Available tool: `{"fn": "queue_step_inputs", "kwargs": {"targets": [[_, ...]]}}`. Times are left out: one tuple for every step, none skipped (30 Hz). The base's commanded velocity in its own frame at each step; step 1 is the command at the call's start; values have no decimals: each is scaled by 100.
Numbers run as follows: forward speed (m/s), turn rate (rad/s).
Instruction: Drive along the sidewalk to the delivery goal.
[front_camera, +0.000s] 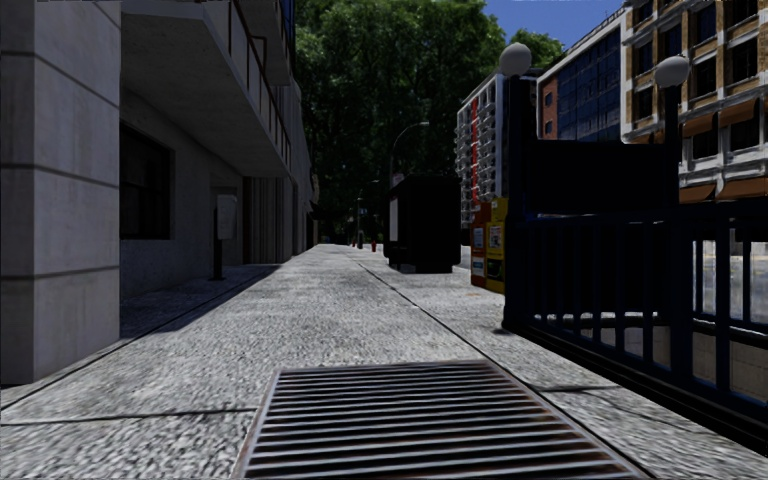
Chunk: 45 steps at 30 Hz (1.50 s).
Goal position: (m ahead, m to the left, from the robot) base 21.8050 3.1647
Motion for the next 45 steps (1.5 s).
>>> {"fn": "queue_step_inputs", "kwargs": {"targets": [[185,0],[186,0],[186,0],[186,0],[186,0],[186,0],[186,0],[186,0],[186,0],[186,0],[186,0],[186,0],[186,0],[186,0],[186,0],[186,0],[186,0],[186,0],[186,0],[186,0],[185,0],[185,12],[185,20],[185,20],[185,22],[185,23],[185,23],[185,23],[185,24],[184,26],[184,27],[184,27],[184,27],[184,28],[184,28],[184,28],[184,28],[184,28],[184,28],[184,28],[184,28],[184,28],[184,28],[184,28],[184,28]]}}
